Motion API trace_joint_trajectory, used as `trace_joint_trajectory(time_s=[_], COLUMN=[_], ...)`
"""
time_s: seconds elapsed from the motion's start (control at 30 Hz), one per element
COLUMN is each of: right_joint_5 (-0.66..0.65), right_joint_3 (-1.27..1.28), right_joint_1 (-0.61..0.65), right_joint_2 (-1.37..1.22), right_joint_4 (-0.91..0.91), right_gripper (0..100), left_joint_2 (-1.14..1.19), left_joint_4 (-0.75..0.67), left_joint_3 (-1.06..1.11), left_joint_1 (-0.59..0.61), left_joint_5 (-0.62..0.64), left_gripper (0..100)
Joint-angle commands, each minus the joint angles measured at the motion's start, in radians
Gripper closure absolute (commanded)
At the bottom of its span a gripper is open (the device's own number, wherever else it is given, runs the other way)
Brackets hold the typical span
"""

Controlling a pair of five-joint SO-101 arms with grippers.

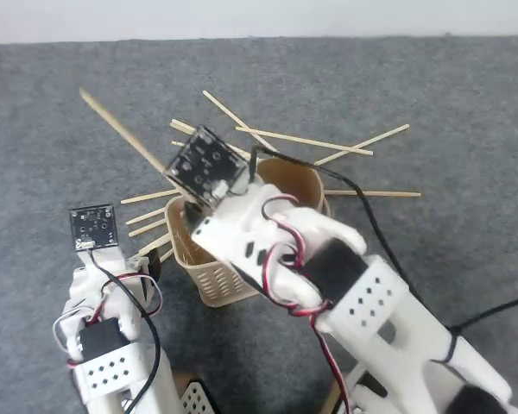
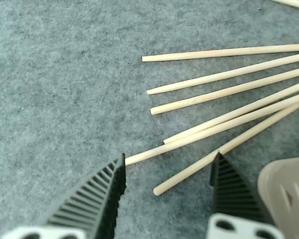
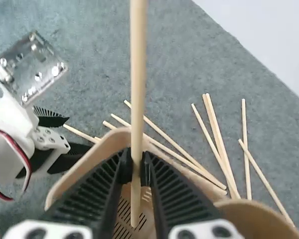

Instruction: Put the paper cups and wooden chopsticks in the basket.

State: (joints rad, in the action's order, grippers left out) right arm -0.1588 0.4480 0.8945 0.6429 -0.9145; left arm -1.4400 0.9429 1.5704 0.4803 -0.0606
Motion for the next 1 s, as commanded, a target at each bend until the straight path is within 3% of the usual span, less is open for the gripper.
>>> trace_joint_trajectory(time_s=[0.0,0.17,0.4,0.67,0.8,0.97], right_joint_5=[0.002,0.002,-0.032,-0.041,-0.121,-0.276], right_joint_3=[0.051,0.084,0.052,-0.299,-0.308,-0.308], right_joint_1=[-0.001,-0.001,-0.035,-0.538,-0.760,-0.926], right_joint_2=[0.099,0.188,0.237,0.183,0.087,-0.077], right_joint_4=[0.039,0.039,0.019,-0.262,-0.265,-0.220], right_gripper=[92.1,72.2,75.7,75.7,75.7,75.7], left_joint_2=[-0.011,-0.011,-0.011,-0.011,-0.011,-0.011], left_joint_4=[-0.020,-0.021,-0.021,-0.021,-0.021,-0.021], left_joint_3=[-0.008,-0.008,-0.008,-0.008,-0.008,-0.007], left_joint_1=[-0.005,-0.005,-0.005,-0.005,-0.005,-0.005], left_joint_5=[0.002,0.002,0.002,0.002,0.002,0.002], left_gripper=[74,74,74,74,74,74])
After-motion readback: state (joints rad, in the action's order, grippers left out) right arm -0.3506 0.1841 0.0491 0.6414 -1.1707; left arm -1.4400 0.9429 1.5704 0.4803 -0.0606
